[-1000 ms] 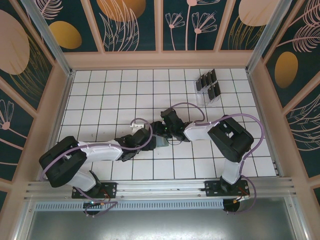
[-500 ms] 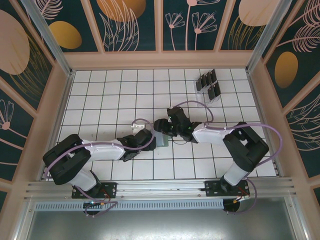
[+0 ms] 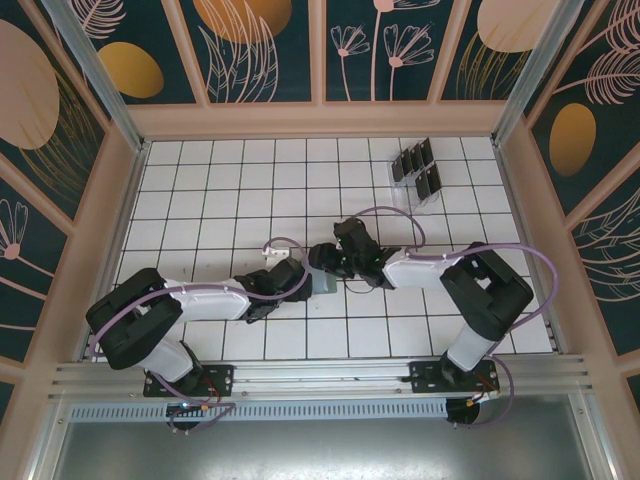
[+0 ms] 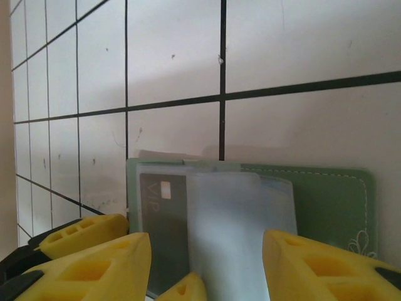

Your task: Put the credit cards into the card holder

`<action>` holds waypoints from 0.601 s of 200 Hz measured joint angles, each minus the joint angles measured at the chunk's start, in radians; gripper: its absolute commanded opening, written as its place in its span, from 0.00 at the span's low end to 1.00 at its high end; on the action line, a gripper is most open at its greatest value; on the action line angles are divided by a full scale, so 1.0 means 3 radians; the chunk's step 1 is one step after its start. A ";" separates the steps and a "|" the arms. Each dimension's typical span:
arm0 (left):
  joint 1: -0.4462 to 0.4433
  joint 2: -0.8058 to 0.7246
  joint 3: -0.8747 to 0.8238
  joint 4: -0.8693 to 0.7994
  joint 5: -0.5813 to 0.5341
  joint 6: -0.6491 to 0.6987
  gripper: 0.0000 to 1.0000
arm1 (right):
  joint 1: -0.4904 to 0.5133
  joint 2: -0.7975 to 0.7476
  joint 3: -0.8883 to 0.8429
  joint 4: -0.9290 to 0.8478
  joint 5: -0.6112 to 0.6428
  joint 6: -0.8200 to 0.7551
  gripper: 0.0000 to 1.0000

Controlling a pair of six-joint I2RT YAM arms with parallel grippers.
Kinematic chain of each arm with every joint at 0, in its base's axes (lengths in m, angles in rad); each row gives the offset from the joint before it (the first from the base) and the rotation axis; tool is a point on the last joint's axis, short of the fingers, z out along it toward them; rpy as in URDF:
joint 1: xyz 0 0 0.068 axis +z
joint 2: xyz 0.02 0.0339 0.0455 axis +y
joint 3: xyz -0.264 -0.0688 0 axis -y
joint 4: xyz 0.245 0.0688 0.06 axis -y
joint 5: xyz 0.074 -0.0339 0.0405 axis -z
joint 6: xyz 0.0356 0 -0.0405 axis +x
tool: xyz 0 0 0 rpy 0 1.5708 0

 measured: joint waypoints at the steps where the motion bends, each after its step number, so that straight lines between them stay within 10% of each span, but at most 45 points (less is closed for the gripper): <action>1: 0.0000 0.0000 0.0000 0.0000 0.0000 0.0001 0.98 | 0.0001 0.0006 0.0000 0.0001 0.0000 0.0003 0.50; 120: 0.0000 0.0000 -0.0011 0.0019 -0.0001 0.0001 0.99 | 0.0011 0.0233 0.0003 0.0165 -0.0088 0.0048 0.49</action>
